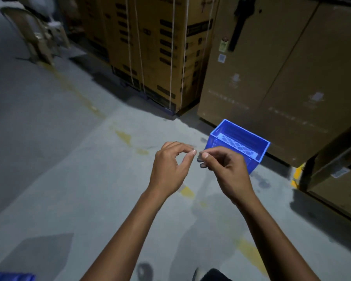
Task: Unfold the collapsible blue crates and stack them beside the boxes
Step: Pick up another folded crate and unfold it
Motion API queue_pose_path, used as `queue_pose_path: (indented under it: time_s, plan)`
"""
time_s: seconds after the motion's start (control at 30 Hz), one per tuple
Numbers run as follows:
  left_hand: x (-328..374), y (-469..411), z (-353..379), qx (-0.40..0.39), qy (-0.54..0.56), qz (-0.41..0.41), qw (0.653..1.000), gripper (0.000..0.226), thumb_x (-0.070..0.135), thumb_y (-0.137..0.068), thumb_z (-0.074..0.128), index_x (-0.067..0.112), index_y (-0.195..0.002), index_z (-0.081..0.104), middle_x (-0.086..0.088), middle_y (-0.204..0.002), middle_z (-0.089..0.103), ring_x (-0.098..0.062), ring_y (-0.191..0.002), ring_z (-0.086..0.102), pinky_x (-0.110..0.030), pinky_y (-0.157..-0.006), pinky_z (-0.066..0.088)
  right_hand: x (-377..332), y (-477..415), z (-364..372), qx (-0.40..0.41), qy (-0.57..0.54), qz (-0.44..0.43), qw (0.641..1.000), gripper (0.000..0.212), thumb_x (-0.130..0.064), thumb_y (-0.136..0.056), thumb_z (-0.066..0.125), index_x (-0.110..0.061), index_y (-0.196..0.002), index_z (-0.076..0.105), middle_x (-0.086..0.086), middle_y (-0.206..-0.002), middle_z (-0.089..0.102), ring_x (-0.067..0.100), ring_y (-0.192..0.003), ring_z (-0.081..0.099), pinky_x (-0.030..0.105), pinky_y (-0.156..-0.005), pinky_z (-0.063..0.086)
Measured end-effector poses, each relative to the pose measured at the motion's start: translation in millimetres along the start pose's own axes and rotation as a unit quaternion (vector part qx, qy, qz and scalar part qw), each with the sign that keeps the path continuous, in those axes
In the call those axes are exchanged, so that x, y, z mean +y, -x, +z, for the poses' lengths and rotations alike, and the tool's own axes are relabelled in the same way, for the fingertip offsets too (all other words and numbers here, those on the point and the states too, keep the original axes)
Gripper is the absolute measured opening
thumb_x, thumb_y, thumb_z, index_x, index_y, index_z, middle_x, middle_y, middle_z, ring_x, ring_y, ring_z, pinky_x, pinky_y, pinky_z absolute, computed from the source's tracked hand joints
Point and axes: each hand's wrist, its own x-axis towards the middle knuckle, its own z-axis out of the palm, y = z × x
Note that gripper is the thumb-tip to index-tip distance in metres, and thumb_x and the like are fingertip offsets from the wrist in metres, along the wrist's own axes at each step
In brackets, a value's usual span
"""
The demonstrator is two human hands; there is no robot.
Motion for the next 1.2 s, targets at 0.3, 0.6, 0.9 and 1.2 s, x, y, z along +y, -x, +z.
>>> queue_pose_path:
  time_s: [0.3,0.6,0.9,1.2]
  plan:
    - [35,96,-67,0.058,0.016,-0.032,0.998,0.005,0.021,-0.086,0.069,0.020,-0.083,0.073,0.013,-0.085,0.070,-0.008,-0.091,0.064,-0.037,-0.077,0.055,-48,93,36,-0.071,-0.010,-0.032,0.997,0.011,-0.012,-0.093,0.063,-0.011,-0.092,0.074,0.002,-0.081,0.074,0.015,-0.077,0.071,0.021,-0.069,0.054]
    - [71,248,-109,0.087,-0.005,-0.130,0.988,0.006,0.019,-0.086,0.069,0.020,-0.082,0.073,0.013,-0.082,0.071,-0.010,-0.090,0.066,-0.037,-0.080,0.056,-59,223,59,-0.143,-0.091,0.001,0.986,0.012,-0.009,-0.093,0.063,-0.008,-0.086,0.073,0.005,-0.080,0.074,0.019,-0.077,0.071,0.018,-0.067,0.050]
    - [88,379,-174,0.112,-0.048,-0.216,0.969,0.009,0.027,-0.086,0.065,0.024,-0.082,0.071,0.017,-0.081,0.071,-0.007,-0.086,0.067,-0.042,-0.079,0.056,-73,332,116,-0.227,-0.111,0.040,0.967,0.016,-0.009,-0.091,0.064,-0.011,-0.078,0.073,0.004,-0.076,0.073,0.019,-0.074,0.071,0.022,-0.068,0.050]
    - [104,493,-281,0.214,-0.115,-0.248,0.938,0.006,0.022,-0.087,0.069,0.024,-0.082,0.071,0.020,-0.082,0.070,0.001,-0.085,0.065,-0.033,-0.079,0.054,-132,420,197,-0.294,-0.141,0.009,0.945,0.015,-0.007,-0.091,0.063,-0.005,-0.080,0.072,0.007,-0.075,0.074,0.020,-0.071,0.071,0.017,-0.064,0.049]
